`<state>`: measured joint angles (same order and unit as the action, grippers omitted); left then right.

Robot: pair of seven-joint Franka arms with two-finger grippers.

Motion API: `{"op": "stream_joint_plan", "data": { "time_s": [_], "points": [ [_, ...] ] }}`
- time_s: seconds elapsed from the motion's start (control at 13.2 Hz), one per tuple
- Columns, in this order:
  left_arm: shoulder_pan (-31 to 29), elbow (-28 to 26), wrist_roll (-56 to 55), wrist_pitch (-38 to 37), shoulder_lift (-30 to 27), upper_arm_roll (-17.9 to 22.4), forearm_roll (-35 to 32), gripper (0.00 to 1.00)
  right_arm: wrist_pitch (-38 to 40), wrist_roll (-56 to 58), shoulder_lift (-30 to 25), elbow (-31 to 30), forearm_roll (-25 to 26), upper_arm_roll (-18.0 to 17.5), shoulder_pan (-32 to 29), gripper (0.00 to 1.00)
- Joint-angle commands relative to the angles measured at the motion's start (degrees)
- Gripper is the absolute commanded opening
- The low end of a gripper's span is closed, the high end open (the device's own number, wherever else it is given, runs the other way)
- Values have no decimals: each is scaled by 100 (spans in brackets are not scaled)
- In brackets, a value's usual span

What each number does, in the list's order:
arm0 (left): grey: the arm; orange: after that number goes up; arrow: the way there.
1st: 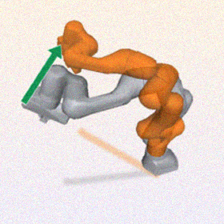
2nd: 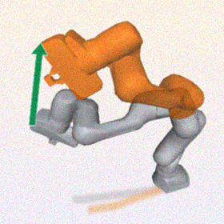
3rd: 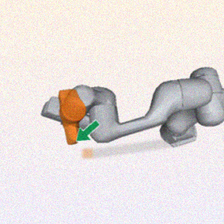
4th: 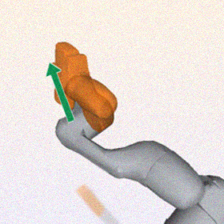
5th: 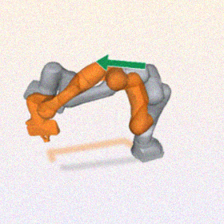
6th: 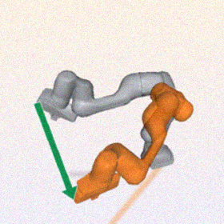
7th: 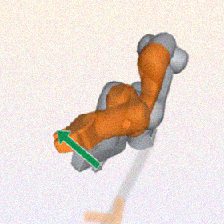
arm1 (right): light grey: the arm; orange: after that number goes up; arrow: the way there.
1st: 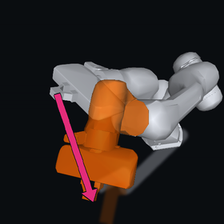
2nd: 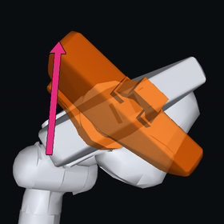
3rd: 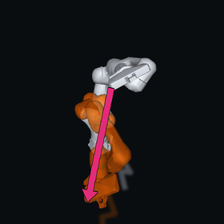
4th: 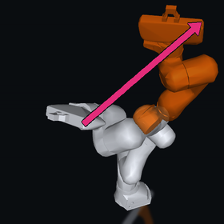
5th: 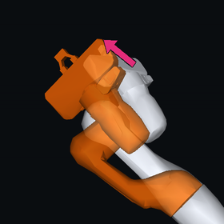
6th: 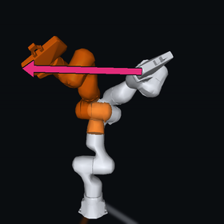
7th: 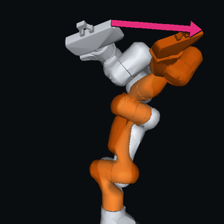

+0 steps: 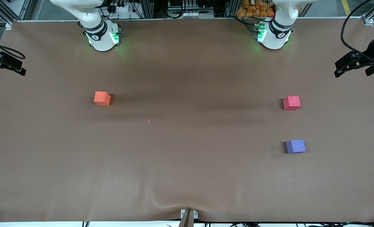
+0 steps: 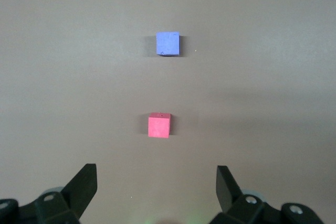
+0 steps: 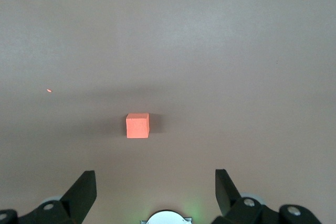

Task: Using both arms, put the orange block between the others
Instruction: 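Move the right gripper out toward the orange cube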

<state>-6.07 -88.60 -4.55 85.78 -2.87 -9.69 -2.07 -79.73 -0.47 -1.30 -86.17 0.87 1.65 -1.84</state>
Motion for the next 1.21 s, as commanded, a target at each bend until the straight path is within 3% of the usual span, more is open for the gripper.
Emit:
{"op": "stream_joint_plan", "data": {
  "time_s": [0.0,0.68,1.13],
  "points": [
    [-26,132,112,-193,-47,-59,39,100,-15,134,-11,21,-78,28,-18,100],
    [-61,176,148,-255,-3,-41,49,100,-218,152,15,-14,-70,19,17,100],
    [-61,185,139,-246,15,-33,57,100,-587,484,138,-418,-131,19,-45,100]
  ]
}}
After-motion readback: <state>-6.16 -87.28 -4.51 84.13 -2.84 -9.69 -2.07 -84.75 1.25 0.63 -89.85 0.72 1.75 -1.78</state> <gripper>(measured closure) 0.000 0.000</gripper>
